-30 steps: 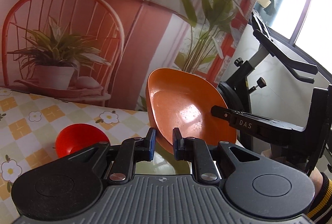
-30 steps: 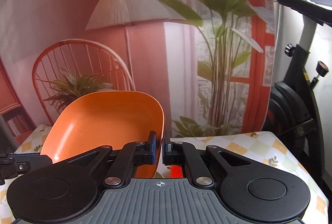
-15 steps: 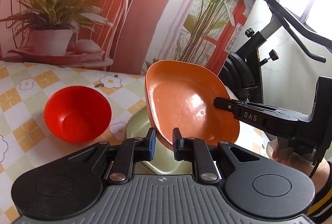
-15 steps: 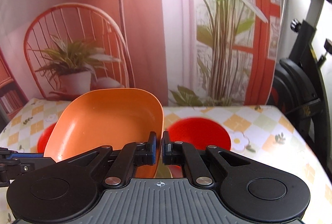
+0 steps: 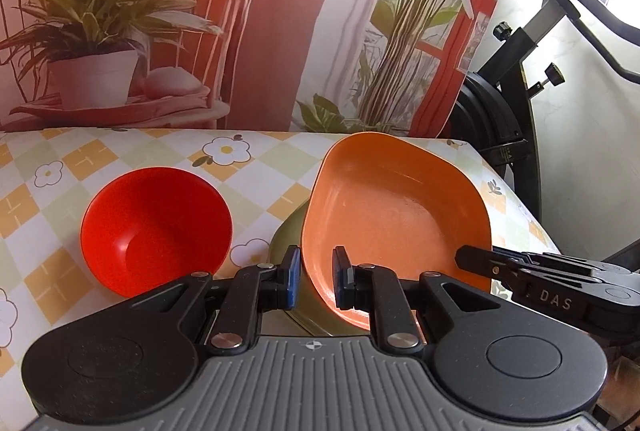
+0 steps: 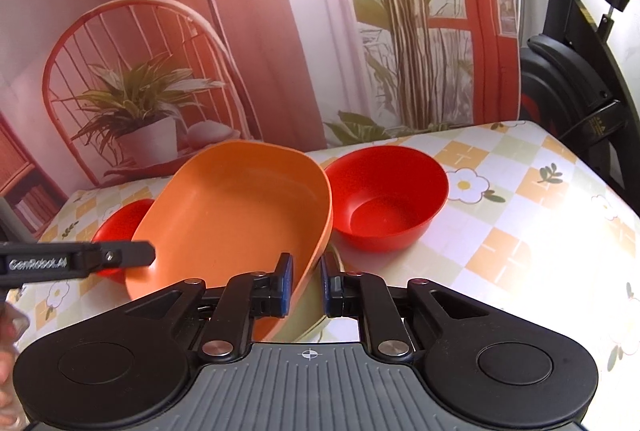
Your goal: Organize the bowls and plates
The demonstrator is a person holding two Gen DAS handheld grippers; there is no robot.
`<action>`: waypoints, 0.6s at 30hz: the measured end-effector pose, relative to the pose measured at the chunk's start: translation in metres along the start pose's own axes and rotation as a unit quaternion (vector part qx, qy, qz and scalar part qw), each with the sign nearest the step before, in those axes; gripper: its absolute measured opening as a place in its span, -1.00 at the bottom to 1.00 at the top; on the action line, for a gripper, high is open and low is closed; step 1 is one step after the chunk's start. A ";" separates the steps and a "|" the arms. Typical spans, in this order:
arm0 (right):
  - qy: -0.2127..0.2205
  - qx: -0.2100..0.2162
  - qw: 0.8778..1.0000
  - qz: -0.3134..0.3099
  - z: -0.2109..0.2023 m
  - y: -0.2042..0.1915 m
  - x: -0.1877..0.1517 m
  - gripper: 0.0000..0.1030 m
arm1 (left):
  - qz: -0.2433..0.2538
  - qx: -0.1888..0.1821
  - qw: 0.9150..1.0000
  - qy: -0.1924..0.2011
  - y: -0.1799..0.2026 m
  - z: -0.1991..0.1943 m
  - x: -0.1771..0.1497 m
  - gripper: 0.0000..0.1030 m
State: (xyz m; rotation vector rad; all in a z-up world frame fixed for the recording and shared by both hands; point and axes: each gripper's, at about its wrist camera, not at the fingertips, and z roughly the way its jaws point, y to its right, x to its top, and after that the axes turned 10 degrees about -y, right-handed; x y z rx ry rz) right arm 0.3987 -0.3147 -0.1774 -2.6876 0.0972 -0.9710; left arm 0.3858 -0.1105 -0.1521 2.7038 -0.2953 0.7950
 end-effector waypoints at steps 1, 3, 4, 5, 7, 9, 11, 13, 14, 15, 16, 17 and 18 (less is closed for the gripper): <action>-0.004 0.002 1.000 0.002 0.000 -0.001 -0.002 -0.74 | 0.004 0.005 1.000 -0.002 0.001 0.003 0.002 -0.65; -0.013 0.009 1.000 0.007 0.002 -0.001 -0.004 -0.74 | 0.008 0.013 1.000 -0.006 0.000 0.007 0.005 -0.65; -0.018 0.012 1.000 0.010 0.003 -0.001 -0.005 -0.73 | 0.010 0.015 1.000 -0.007 0.000 0.009 0.006 -0.65; -0.023 0.015 1.000 0.015 0.004 -0.001 -0.006 -0.73 | 0.012 0.017 1.000 -0.009 -0.001 0.011 0.007 -0.65; -0.036 0.019 0.999 0.021 0.007 0.000 -0.007 -0.72 | 0.019 0.021 1.000 -0.011 -0.001 0.015 0.010 -0.65; -0.051 0.023 0.998 0.021 0.012 0.000 -0.007 -0.71 | 0.025 0.026 0.999 -0.012 -0.001 0.017 0.012 -0.65; -0.061 0.023 0.998 0.022 0.016 0.000 -0.007 -0.71 | 0.027 0.029 0.999 -0.015 0.000 0.021 0.014 -0.65; -0.066 0.021 0.997 0.023 0.018 0.000 -0.007 -0.71 | 0.030 0.033 0.999 -0.018 0.001 0.025 0.015 -0.65; -0.068 0.020 0.997 0.024 0.019 0.000 -0.007 -0.71 | 0.031 0.035 0.999 -0.020 0.002 0.027 0.015 -0.65; -0.071 0.020 0.997 0.025 0.020 0.000 -0.007 -0.71 | 0.033 0.038 0.999 -0.021 0.002 0.028 0.014 -0.65; -0.074 0.021 0.997 0.026 0.021 0.000 -0.008 -0.70 | 0.035 0.040 0.998 -0.022 0.002 0.030 0.014 -0.65; -0.077 0.023 0.996 0.027 0.022 0.001 -0.009 -0.70 | 0.036 0.042 0.998 -0.024 0.003 0.030 0.013 -0.65; -0.079 0.025 0.996 0.027 0.022 0.002 -0.009 -0.70 | 0.036 0.044 0.998 -0.026 0.002 0.031 0.013 -0.65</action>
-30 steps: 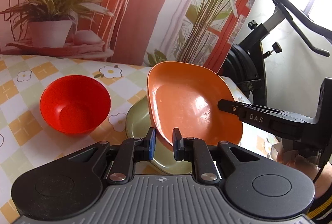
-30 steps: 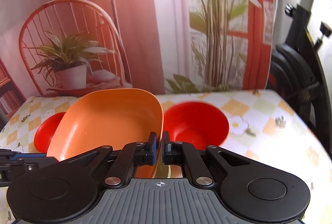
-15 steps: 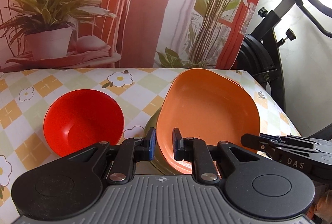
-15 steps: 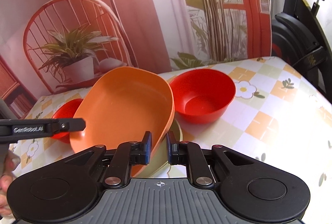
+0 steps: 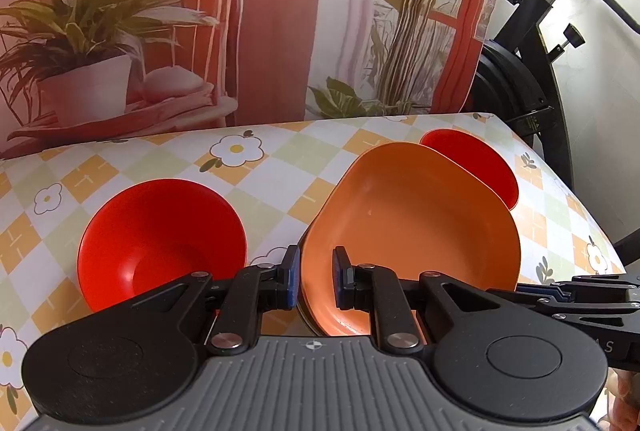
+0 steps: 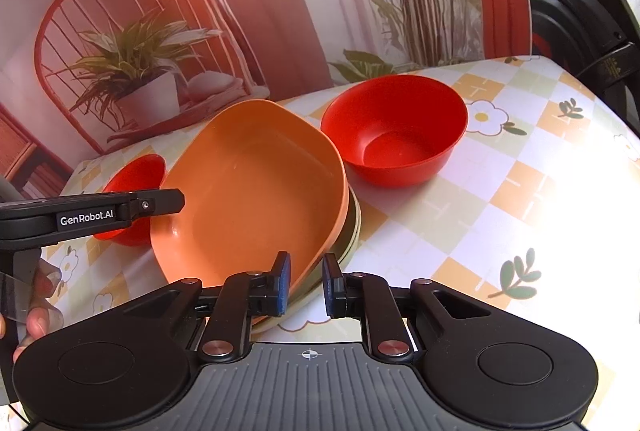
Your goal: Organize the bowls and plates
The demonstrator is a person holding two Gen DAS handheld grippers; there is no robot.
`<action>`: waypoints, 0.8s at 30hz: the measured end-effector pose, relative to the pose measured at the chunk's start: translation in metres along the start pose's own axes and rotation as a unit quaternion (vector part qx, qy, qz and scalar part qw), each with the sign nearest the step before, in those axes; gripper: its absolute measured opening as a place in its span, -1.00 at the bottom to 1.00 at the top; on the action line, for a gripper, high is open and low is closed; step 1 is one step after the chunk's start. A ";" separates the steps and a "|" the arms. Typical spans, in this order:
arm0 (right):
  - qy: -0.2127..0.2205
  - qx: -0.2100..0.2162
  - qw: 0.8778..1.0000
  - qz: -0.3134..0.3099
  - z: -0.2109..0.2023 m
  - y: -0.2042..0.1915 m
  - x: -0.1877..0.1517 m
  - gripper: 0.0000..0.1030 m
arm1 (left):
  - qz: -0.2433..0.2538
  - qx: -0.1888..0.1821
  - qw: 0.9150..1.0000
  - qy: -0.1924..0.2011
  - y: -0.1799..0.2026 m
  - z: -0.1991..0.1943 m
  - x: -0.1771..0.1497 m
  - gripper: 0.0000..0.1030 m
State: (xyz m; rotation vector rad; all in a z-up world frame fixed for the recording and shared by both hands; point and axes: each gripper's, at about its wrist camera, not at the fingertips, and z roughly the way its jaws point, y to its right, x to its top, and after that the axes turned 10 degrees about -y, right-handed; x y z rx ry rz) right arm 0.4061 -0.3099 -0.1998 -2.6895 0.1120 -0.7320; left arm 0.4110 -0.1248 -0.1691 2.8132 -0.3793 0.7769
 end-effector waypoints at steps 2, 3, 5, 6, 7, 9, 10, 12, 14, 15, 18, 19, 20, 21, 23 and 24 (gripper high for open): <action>-0.002 0.001 1.000 -0.002 0.001 0.000 -0.001 -0.70 | -0.001 0.000 1.000 0.000 -0.001 0.000 -0.001 -0.65; -0.002 0.001 1.000 -0.004 0.001 -0.001 0.000 -0.70 | -0.001 0.000 1.000 0.000 -0.002 -0.001 -0.001 -0.65; -0.003 0.002 1.000 -0.004 0.002 -0.001 0.001 -0.70 | -0.002 0.001 1.000 0.000 -0.003 -0.001 0.000 -0.65; -0.003 0.000 1.000 -0.006 0.002 -0.001 0.002 -0.70 | -0.004 0.001 1.000 0.000 -0.003 -0.001 0.000 -0.65; -0.003 -0.003 1.000 -0.010 0.002 -0.003 0.002 -0.70 | -0.005 0.001 1.000 0.001 -0.003 -0.002 0.000 -0.65; -0.004 -0.010 1.000 -0.019 0.002 -0.005 0.002 -0.69 | -0.005 0.003 1.000 0.001 -0.002 -0.001 0.000 -0.65; -0.004 -0.012 1.000 -0.022 0.002 -0.005 0.002 -0.69 | -0.005 0.003 1.000 0.001 -0.002 -0.001 -0.001 -0.66; -0.004 -0.013 1.000 -0.024 0.002 -0.006 0.002 -0.69 | -0.007 0.006 1.000 0.000 -0.002 -0.001 -0.001 -0.66; -0.004 -0.014 1.000 -0.024 0.002 -0.006 0.002 -0.69 | -0.009 0.011 1.000 -0.001 -0.003 0.000 -0.001 -0.66; -0.005 -0.015 1.000 -0.024 0.002 -0.006 0.002 -0.69 | -0.010 0.013 1.000 -0.001 -0.003 0.001 -0.002 -0.66; -0.005 -0.015 1.000 -0.024 0.002 -0.005 0.003 -0.66 | -0.018 0.020 1.000 -0.004 -0.006 0.003 -0.003 -0.66; -0.005 -0.015 1.000 -0.024 0.002 -0.005 0.003 -0.62 | -0.021 0.021 1.000 -0.004 -0.007 0.003 -0.003 -0.66; -0.004 -0.015 1.000 -0.024 0.001 -0.005 0.003 -0.60 | -0.024 0.020 0.999 -0.004 -0.008 0.003 -0.003 -0.66; -0.002 -0.021 0.999 -0.025 0.000 -0.005 0.004 -0.58 | -0.025 0.019 1.000 -0.003 -0.008 0.002 -0.003 -0.66; 0.004 -0.030 0.999 -0.027 -0.002 -0.003 0.005 -0.57 | -0.022 0.018 1.000 0.002 -0.006 0.000 -0.004 -0.66; 0.008 -0.035 0.999 -0.026 -0.004 -0.001 0.007 -0.57 | -0.020 0.018 1.000 0.005 -0.004 -0.001 -0.004 -0.66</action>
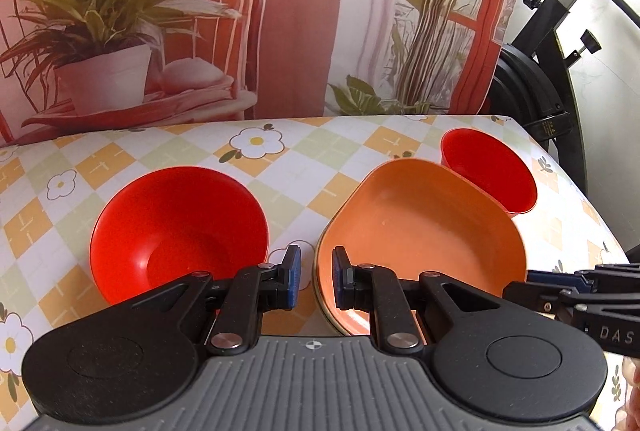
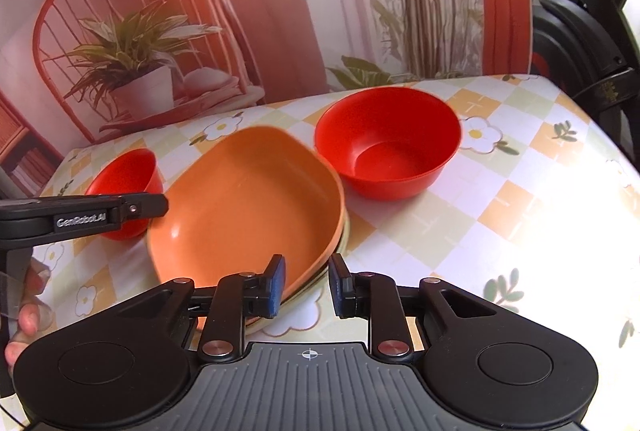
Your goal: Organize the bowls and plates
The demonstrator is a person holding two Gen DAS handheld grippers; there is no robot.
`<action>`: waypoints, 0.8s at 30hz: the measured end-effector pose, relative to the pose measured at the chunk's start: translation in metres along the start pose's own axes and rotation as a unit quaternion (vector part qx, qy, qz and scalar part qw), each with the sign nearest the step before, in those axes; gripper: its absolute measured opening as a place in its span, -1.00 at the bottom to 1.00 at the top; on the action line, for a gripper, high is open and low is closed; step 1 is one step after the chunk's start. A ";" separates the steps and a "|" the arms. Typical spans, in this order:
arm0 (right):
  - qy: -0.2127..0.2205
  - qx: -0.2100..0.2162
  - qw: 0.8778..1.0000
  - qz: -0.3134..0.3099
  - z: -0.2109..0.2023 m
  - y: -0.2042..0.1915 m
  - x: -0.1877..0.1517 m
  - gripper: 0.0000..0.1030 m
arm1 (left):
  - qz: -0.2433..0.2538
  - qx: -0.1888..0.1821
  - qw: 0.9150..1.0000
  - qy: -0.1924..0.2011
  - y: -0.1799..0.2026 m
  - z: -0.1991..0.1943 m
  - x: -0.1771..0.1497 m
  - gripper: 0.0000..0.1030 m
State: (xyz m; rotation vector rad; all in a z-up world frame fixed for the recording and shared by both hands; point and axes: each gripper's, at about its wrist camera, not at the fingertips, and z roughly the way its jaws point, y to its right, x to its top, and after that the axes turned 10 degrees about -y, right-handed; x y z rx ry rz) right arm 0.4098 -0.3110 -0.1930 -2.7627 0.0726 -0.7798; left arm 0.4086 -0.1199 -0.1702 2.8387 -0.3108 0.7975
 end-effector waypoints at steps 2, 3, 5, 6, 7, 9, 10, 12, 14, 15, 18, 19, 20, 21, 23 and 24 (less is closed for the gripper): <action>0.012 -0.007 1.000 0.008 -0.004 0.006 0.004 -0.57 | 0.003 -0.002 1.000 0.005 0.002 -0.002 0.000 -0.66; 0.020 -0.009 1.000 0.014 -0.005 0.009 0.006 -0.57 | 0.004 -0.003 1.000 0.008 0.004 -0.003 0.000 -0.66; 0.032 -0.018 0.999 0.021 -0.006 0.015 0.011 -0.60 | 0.005 -0.004 1.000 0.009 0.006 -0.004 0.001 -0.66; 0.036 -0.022 0.999 0.023 -0.005 0.017 0.014 -0.68 | 0.005 -0.005 1.000 0.009 0.007 -0.003 0.001 -0.66; 0.039 -0.026 0.999 0.024 -0.003 0.019 0.016 -0.78 | 0.005 -0.006 1.000 0.008 0.007 -0.003 0.001 -0.66; 0.038 -0.029 0.999 0.024 0.003 0.022 0.020 -0.84 | 0.005 -0.007 1.000 0.006 0.006 -0.001 0.000 -0.66; 0.037 -0.029 0.999 0.021 0.006 0.021 0.021 -0.86 | 0.005 -0.007 1.000 0.005 0.006 0.000 0.000 -0.66; 0.036 -0.029 0.999 0.016 0.010 0.020 0.021 -0.92 | 0.006 -0.006 1.000 0.003 0.004 0.002 0.001 -0.66; 0.028 -0.027 0.999 0.013 0.013 0.017 0.021 -0.94 | 0.002 -0.009 1.000 0.002 0.002 0.003 0.001 -0.66; 0.026 -0.025 0.999 0.012 0.015 0.016 0.021 -0.94 | 0.002 -0.010 1.000 0.002 0.002 0.003 0.001 -0.66; 0.022 -0.027 0.999 0.011 0.016 0.014 0.018 -0.94 | 0.003 -0.009 1.000 0.003 0.002 0.002 0.000 -0.66; 0.023 -0.026 0.999 0.012 0.015 0.014 0.018 -0.94 | 0.004 -0.010 1.000 0.005 0.002 0.002 0.000 -0.66; 0.025 -0.024 0.999 0.014 0.013 0.014 0.017 -0.94 | 0.006 -0.009 1.000 0.007 0.003 0.000 0.000 -0.66; 0.029 -0.022 0.999 0.015 0.011 0.014 0.017 -0.93 | 0.007 -0.008 1.000 0.010 0.003 -0.002 0.000 -0.66; 0.038 -0.017 0.999 0.015 0.005 0.016 0.017 -0.93 | 0.008 -0.011 1.000 0.014 0.002 -0.005 0.000 -0.66; 0.042 -0.017 0.999 0.014 0.003 0.017 0.017 -0.92 | 0.008 -0.012 1.000 0.017 0.001 -0.008 0.001 -0.66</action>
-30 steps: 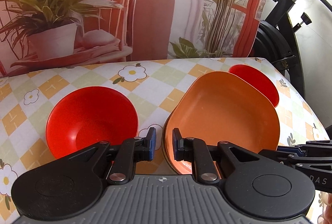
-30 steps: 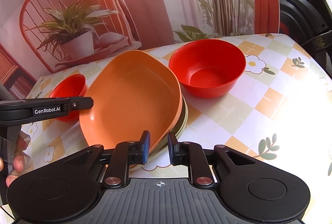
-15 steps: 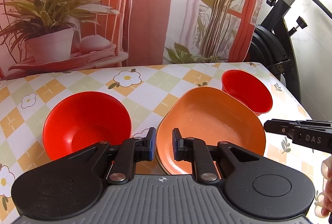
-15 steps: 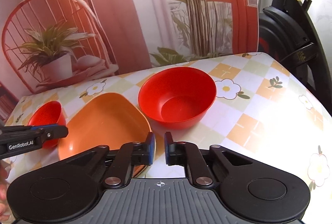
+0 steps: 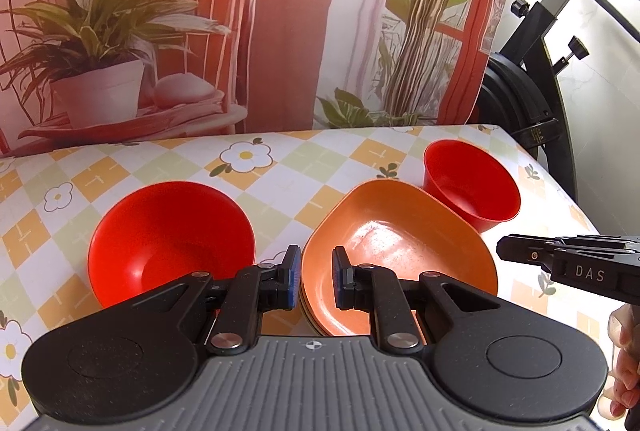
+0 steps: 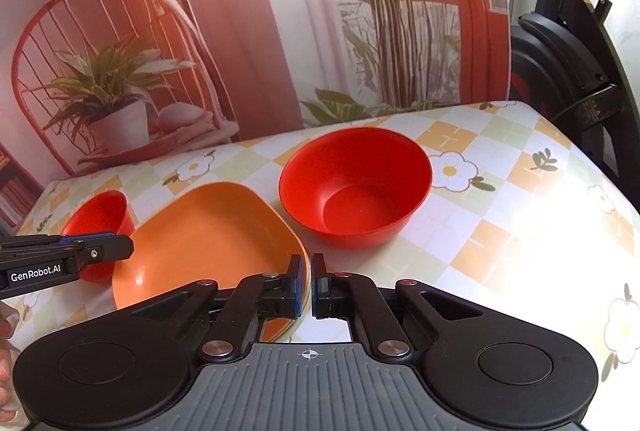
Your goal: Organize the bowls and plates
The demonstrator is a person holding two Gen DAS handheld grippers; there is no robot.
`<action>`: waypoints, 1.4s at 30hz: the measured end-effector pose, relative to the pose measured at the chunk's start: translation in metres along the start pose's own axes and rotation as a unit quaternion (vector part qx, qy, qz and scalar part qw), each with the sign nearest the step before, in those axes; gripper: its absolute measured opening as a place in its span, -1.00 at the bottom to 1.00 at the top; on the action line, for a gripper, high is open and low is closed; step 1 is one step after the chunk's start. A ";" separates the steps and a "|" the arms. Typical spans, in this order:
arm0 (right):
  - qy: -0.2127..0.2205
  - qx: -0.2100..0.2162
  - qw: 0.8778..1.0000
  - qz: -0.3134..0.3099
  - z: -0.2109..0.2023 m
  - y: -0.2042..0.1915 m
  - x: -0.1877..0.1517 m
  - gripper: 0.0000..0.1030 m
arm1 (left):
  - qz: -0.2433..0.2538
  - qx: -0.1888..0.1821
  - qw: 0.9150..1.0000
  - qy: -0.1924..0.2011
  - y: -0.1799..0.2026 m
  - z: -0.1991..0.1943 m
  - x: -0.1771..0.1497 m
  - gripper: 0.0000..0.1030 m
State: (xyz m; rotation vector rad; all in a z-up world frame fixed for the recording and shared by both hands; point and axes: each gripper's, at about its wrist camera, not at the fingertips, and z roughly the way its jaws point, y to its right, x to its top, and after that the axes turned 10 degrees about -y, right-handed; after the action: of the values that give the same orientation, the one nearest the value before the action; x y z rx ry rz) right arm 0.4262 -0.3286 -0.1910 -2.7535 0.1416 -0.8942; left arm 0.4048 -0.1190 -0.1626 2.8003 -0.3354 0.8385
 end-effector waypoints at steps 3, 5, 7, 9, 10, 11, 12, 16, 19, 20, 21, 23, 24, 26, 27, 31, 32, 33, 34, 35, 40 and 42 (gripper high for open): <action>0.018 -0.007 1.000 -0.004 -0.010 0.005 0.002 -0.91 | -0.003 -0.004 1.000 0.012 -0.002 -0.009 0.005 -0.66; 0.031 -0.011 0.999 0.001 -0.015 0.012 0.005 -0.90 | -0.001 -0.010 1.000 0.019 -0.001 -0.014 0.010 -0.66; 0.041 -0.015 0.999 0.008 -0.019 0.020 0.007 -0.89 | 0.009 -0.014 1.000 0.025 0.005 -0.018 0.014 -0.66; 0.047 -0.021 0.999 0.010 -0.021 0.030 0.008 -0.87 | 0.016 -0.022 0.999 0.030 0.011 -0.020 0.017 -0.66; 0.050 -0.024 0.998 0.011 -0.021 0.034 0.008 -0.85 | 0.018 -0.028 0.999 0.031 0.014 -0.020 0.019 -0.66; 0.051 -0.026 0.998 0.010 -0.021 0.038 0.008 -0.84 | 0.021 -0.034 0.999 0.032 0.018 -0.020 0.021 -0.66; 0.052 -0.028 0.998 0.009 -0.020 0.040 0.009 -0.82 | 0.024 -0.039 0.998 0.032 0.022 -0.019 0.023 -0.66; 0.059 -0.029 0.998 0.016 -0.015 0.053 0.011 -0.71 | 0.036 -0.058 0.997 0.030 0.038 -0.008 0.033 -0.66; 0.065 -0.030 0.997 0.029 -0.008 0.061 0.015 -0.71 | 0.050 -0.065 0.996 0.028 0.052 0.007 0.042 -0.66; 0.067 -0.029 0.997 0.033 -0.006 0.064 0.016 -0.70 | 0.055 -0.066 0.996 0.028 0.056 0.011 0.045 -0.66; 0.069 -0.027 0.996 0.038 -0.003 0.066 0.016 -0.70 | 0.058 -0.068 0.996 0.027 0.061 0.016 0.048 -0.66; 0.071 -0.023 0.996 0.045 0.003 0.070 0.018 -0.70 | 0.059 -0.070 0.996 0.023 0.067 0.027 0.055 -0.66; 0.070 -0.022 0.996 0.047 0.005 0.071 0.019 -0.70 | 0.058 -0.072 0.996 0.019 0.070 0.033 0.058 -0.66; 0.068 -0.021 0.996 0.051 0.012 0.072 0.020 -0.70 | 0.057 -0.073 0.996 0.010 0.075 0.045 0.064 -0.66; 0.068 -0.022 0.996 0.054 0.015 0.073 0.021 -0.70 | 0.056 -0.072 0.996 0.005 0.078 0.051 0.066 -0.66; 0.066 -0.019 0.995 0.072 0.024 0.079 0.022 -0.70 | 0.063 -0.064 0.996 -0.008 0.086 0.069 0.069 -0.66; 0.066 -0.015 0.995 0.075 0.026 0.081 0.022 -0.70 | 0.067 -0.063 0.996 -0.010 0.087 0.072 0.069 -0.66; 0.065 -0.012 0.995 0.077 0.027 0.082 0.021 -0.70 | 0.070 -0.063 0.996 -0.012 0.089 0.075 0.069 -0.66; 0.065 -0.010 0.995 0.078 0.028 0.082 0.021 -0.70 | 0.071 -0.062 0.995 -0.015 0.090 0.078 0.070 -0.66; 0.065 -0.008 0.995 0.080 0.029 0.082 0.021 -0.70 | 0.072 -0.063 0.995 -0.017 0.091 0.080 0.070 -0.66; 0.065 -0.001 0.994 0.088 0.031 0.084 0.020 -0.69 | 0.075 -0.058 0.995 -0.015 0.093 0.085 0.070 -0.66; 0.065 0.000 0.994 0.090 0.032 0.084 0.020 -0.71 | 0.072 -0.059 0.996 -0.015 0.094 0.086 0.072 -0.66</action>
State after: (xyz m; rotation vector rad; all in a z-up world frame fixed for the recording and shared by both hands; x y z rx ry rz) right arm 0.4593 -0.4070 -0.2266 -2.6290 0.4060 -1.0228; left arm 0.4816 -0.2412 -0.1810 2.7064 -0.5779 0.7800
